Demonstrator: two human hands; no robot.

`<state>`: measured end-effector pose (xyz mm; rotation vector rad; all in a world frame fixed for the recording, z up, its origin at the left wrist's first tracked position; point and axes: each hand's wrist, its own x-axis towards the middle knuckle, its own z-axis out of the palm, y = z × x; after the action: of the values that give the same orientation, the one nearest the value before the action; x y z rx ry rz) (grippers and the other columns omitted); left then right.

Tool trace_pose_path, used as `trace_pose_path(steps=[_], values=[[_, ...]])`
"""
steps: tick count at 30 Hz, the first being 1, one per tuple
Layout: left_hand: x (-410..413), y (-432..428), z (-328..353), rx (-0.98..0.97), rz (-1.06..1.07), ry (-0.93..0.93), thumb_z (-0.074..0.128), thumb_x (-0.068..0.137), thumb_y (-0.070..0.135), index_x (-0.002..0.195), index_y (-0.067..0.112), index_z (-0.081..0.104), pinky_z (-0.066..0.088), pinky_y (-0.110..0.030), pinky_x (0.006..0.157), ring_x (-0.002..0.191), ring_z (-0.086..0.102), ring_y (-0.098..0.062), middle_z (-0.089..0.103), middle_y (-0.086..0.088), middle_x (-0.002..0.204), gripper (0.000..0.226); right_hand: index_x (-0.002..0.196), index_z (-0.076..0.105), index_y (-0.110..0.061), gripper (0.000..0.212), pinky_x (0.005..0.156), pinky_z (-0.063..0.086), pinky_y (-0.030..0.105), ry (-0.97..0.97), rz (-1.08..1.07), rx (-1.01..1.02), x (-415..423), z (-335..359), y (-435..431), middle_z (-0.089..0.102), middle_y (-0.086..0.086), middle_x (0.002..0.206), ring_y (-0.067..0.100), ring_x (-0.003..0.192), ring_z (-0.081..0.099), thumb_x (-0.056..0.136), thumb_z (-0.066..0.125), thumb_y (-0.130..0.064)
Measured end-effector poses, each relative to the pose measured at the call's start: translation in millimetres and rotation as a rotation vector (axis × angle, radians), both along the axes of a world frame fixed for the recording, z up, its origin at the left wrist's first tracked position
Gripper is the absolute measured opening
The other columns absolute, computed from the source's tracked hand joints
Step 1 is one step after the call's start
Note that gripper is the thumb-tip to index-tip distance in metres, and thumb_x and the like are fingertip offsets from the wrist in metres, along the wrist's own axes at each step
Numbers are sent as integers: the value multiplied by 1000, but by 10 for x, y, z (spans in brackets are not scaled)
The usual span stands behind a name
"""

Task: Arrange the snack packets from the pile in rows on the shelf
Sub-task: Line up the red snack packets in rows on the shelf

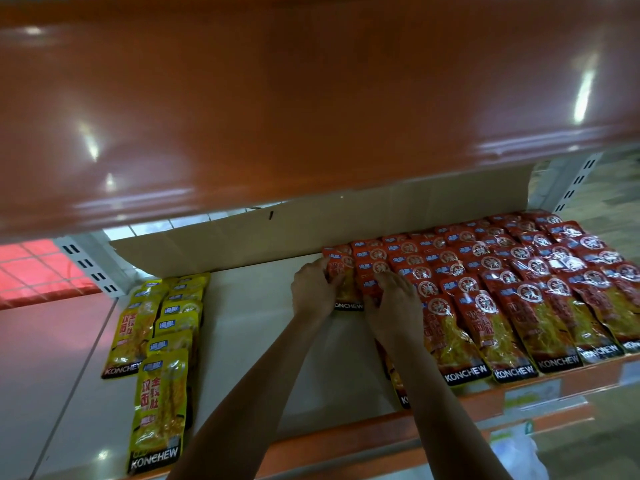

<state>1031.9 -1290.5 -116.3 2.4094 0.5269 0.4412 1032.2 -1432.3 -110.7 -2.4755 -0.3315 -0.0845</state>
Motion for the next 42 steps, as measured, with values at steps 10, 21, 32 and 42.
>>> trace_pose_path(steps=[10,21,32,42], values=[[-5,-3,-46,46,26,23,63,87,46,124,18,59,52,-33,84,96,64,-17,68,-4,108,47,137,48,-15,47,115,28,39,-6,-2,26,-14,24,5,45,3,144,21,138,33,92,58,-25],[-245,59,53,72,70,16,59,91,44,124,22,60,46,-23,73,91,65,-15,67,-1,107,39,122,57,-11,30,106,37,37,-81,80,22,-104,144,242,56,6,128,23,125,44,94,53,-23],[-1190,859,340,279,213,-15,54,94,33,127,16,59,43,-37,96,117,51,-26,61,-8,123,38,140,44,-11,48,118,18,36,-108,402,-50,-724,186,1305,42,7,148,21,142,27,94,53,-18],[-2298,2011,328,313,445,66,53,93,40,126,21,59,41,-37,92,117,50,-28,61,-4,125,39,114,60,-13,36,98,38,36,-158,619,-70,-1619,250,2609,60,9,116,28,115,51,79,60,-15]])
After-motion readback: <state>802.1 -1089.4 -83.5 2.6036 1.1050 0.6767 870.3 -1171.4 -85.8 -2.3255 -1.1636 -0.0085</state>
